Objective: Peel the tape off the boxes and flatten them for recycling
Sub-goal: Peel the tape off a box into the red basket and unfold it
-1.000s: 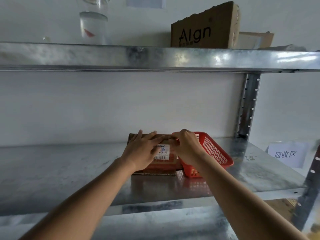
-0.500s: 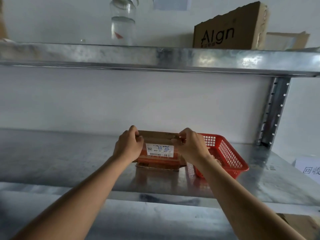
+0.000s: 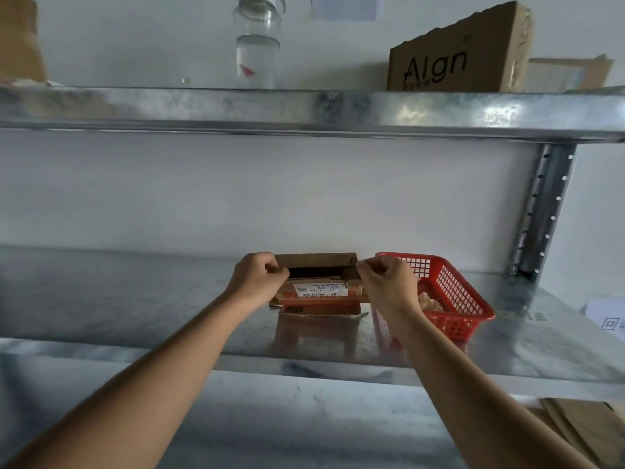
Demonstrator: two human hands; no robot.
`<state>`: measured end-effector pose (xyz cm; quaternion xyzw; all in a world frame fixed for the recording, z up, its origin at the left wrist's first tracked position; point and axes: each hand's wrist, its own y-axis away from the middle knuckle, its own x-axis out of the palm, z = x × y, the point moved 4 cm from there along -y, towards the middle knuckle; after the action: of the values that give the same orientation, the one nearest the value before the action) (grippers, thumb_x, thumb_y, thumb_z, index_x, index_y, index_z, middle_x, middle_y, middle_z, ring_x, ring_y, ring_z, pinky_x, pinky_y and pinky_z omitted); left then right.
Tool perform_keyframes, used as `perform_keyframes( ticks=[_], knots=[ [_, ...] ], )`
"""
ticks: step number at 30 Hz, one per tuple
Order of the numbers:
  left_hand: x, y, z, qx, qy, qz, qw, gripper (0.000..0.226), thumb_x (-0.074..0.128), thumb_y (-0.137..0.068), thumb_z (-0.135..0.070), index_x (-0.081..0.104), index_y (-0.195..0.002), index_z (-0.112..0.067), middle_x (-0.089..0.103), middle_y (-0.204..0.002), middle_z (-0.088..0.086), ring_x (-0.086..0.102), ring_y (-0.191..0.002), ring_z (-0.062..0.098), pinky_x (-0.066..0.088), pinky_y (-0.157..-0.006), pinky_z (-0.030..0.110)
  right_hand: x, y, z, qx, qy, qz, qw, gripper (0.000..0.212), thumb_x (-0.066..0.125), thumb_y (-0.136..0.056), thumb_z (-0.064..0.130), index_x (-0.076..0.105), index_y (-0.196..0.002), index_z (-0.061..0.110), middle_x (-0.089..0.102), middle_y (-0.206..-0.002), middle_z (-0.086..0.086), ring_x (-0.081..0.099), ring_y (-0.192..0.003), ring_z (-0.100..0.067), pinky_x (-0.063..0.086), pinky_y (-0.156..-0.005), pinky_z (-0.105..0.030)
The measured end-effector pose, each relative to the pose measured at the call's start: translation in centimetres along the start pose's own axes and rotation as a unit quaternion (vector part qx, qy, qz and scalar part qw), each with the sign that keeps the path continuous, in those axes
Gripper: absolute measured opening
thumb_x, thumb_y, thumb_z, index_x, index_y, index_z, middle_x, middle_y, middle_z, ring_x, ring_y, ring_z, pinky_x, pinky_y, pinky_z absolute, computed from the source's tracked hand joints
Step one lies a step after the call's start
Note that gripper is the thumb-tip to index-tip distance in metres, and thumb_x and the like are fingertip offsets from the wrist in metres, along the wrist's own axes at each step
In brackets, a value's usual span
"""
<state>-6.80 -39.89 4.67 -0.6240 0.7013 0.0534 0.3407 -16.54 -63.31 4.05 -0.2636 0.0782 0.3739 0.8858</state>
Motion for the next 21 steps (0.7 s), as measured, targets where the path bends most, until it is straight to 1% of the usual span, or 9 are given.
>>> perform_keyframes(
  ticks=[1, 2, 4, 6, 8, 11, 14, 18, 21],
  knots=[
    [-0.1, 0.1, 0.0, 0.015, -0.013, 0.013, 1.0, 0.014, 0.069, -0.091, -0.015, 0.064, -0.082, -0.006, 0.068, -0.086, 0.012, 0.07, -0.085, 0.03, 0.061, -0.075, 0.043, -0.1, 0.2, 0.2, 0.01, -0.008, 0.014, 1.0, 0.01, 0.073, -0.089, 0.023, 0.076, -0.099, 0.022, 0.077, -0.083, 0.01, 0.073, -0.077, -0.01, 0.064, -0.073, -0.039],
    [-0.3, 0.1, 0.0, 0.032, -0.023, 0.025, 0.999, 0.008, 0.073, -0.087, -0.013, 0.066, -0.082, -0.012, 0.069, -0.087, 0.006, 0.069, -0.086, 0.024, 0.058, -0.071, 0.034, 0.0, 0.4, 0.2, 0.02, -0.011, 0.029, 0.999, 0.028, 0.077, -0.087, 0.019, 0.072, -0.114, 0.023, 0.077, -0.092, 0.011, 0.073, -0.083, -0.009, 0.064, -0.077, -0.041],
    [-0.7, 0.2, 0.0, 0.062, -0.031, 0.039, 0.997, 0.017, 0.077, -0.081, -0.009, 0.067, -0.083, -0.022, 0.069, -0.091, 0.0, 0.065, -0.088, 0.015, 0.048, -0.059, 0.016, 0.0, 0.8, 0.5, 0.014, 0.0, 0.036, 0.999, 0.053, 0.085, -0.081, 0.015, 0.064, -0.128, 0.026, 0.074, -0.095, 0.013, 0.073, -0.085, -0.007, 0.065, -0.078, -0.041],
    [-0.8, 0.3, 0.1, 0.086, -0.024, 0.044, 0.995, 0.026, 0.08, -0.077, -0.006, 0.064, -0.086, -0.024, 0.068, -0.091, 0.005, 0.066, -0.086, 0.019, 0.051, -0.055, 0.02, 0.2, 1.4, 1.2, -0.022, 0.053, 0.027, 0.998, 0.063, 0.088, -0.077, 0.013, 0.062, -0.132, 0.03, 0.072, -0.095, 0.013, 0.072, -0.085, -0.007, 0.064, -0.079, -0.04],
    [-0.9, 0.5, 0.4, 0.1, -0.038, 0.03, 0.994, 0.04, 0.085, -0.073, -0.009, 0.056, -0.095, -0.025, 0.064, -0.094, 0.006, 0.063, -0.087, 0.021, 0.052, -0.062, 0.036, 0.7, 2.1, 1.6, -0.059, 0.124, 0.01, 0.99, 0.061, 0.09, -0.076, 0.014, 0.066, -0.129, 0.031, 0.075, -0.101, 0.008, 0.071, -0.086, -0.009, 0.061, -0.083, -0.038],
    [-1.0, 0.8, 1.6, 0.079, -0.059, 0.007, 0.995, 0.071, 0.091, -0.07, -0.024, 0.039, -0.118, -0.029, 0.051, -0.106, 0.003, 0.055, -0.087, 0.017, 0.041, -0.064, 0.033, 1.4, 3.2, 2.0, -0.097, 0.19, -0.02, 0.977, 0.046, 0.089, -0.077, 0.023, 0.074, -0.12, 0.03, 0.075, -0.106, 0.002, 0.068, -0.088, -0.013, 0.048, -0.076, -0.026],
    [-1.3, 1.1, 2.6, 0.054, -0.06, -0.012, 0.997, 0.095, 0.093, -0.068, -0.031, 0.033, -0.141, -0.026, 0.049, -0.114, 0.004, 0.054, -0.098, 0.024, 0.044, -0.08, 0.036, 2.1, 4.4, 2.2, -0.13, 0.239, -0.024, 0.962, 0.042, 0.082, -0.086, 0.029, 0.072, -0.126, 0.027, 0.073, -0.112, -0.001, 0.065, -0.103, -0.023, 0.033, -0.077, -0.026],
    [-1.7, 1.3, 3.5, 0.036, -0.042, -0.038, 0.998, 0.084, 0.086, -0.077, -0.018, 0.039, -0.146, -0.013, 0.055, -0.124, 0.011, 0.056, -0.113, 0.03, 0.048, -0.09, 0.039, 2.6, 5.3, 2.7, -0.164, 0.207, -0.007, 0.964, 0.036, 0.07, -0.098, 0.026, 0.069, -0.132, 0.017, 0.069, -0.115, -0.007, 0.066, -0.099, -0.024, 0.038, -0.079, -0.024],
    [-1.9, 1.5, 3.7, 0.039, -0.033, -0.056, 0.997, 0.069, 0.081, -0.083, -0.015, 0.046, -0.142, -0.009, 0.06, -0.122, 0.009, 0.058, -0.115, 0.028, 0.043, -0.086, 0.031, 2.4, 5.4, 2.8, -0.16, 0.199, -0.026, 0.966, 0.027, 0.063, -0.102, 0.032, 0.074, -0.122, 0.018, 0.071, -0.108, -0.005, 0.059, -0.087, -0.015, 0.031, -0.067, -0.012]
  ],
)
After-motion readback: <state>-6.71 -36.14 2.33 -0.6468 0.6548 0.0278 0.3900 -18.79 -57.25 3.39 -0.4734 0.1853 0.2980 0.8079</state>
